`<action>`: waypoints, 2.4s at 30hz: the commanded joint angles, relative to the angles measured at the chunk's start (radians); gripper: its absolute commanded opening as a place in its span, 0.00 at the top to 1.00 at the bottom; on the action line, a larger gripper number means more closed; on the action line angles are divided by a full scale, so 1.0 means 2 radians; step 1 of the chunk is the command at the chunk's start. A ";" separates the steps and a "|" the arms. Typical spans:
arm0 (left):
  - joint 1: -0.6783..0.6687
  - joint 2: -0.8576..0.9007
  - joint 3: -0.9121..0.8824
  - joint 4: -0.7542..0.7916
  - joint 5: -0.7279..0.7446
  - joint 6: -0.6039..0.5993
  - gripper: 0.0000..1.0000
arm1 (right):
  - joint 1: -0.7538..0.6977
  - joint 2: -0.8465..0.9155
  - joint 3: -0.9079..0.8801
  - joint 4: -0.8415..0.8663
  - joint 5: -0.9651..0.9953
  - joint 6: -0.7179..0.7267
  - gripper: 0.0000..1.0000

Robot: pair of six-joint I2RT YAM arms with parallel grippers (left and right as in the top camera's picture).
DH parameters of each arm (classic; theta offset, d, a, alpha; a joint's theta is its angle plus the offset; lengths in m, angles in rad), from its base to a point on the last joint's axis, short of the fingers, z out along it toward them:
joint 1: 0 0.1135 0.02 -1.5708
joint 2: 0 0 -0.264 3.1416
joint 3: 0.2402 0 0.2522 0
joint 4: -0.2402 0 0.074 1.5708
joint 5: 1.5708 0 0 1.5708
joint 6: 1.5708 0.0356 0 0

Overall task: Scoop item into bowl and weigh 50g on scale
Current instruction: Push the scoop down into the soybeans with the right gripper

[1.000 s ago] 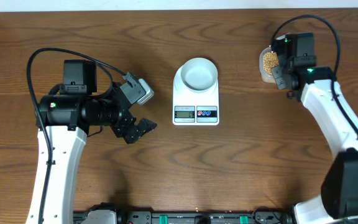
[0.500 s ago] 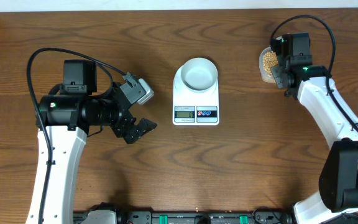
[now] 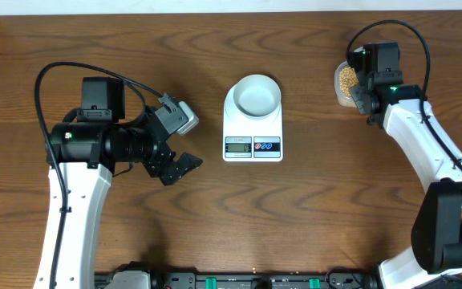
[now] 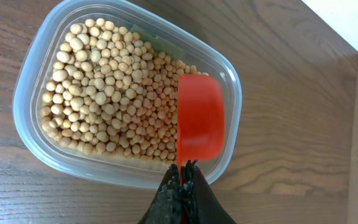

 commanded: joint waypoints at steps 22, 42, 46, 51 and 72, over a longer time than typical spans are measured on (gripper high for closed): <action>0.002 -0.001 0.007 -0.002 0.006 -0.002 0.02 | -0.007 0.012 0.007 0.007 0.009 -0.027 0.99; 0.002 -0.001 0.007 -0.002 0.006 -0.002 0.02 | -0.007 0.043 0.006 -0.008 -0.032 0.007 0.99; 0.002 -0.001 0.007 -0.002 0.006 -0.002 0.02 | -0.007 0.043 0.006 -0.017 -0.071 0.028 0.99; 0.002 -0.001 0.007 -0.002 0.006 -0.002 0.02 | -0.007 0.043 0.006 -0.029 -0.097 0.049 0.99; 0.002 -0.001 0.007 -0.002 0.006 -0.002 0.02 | -0.059 0.036 0.007 -0.037 -0.211 0.150 0.99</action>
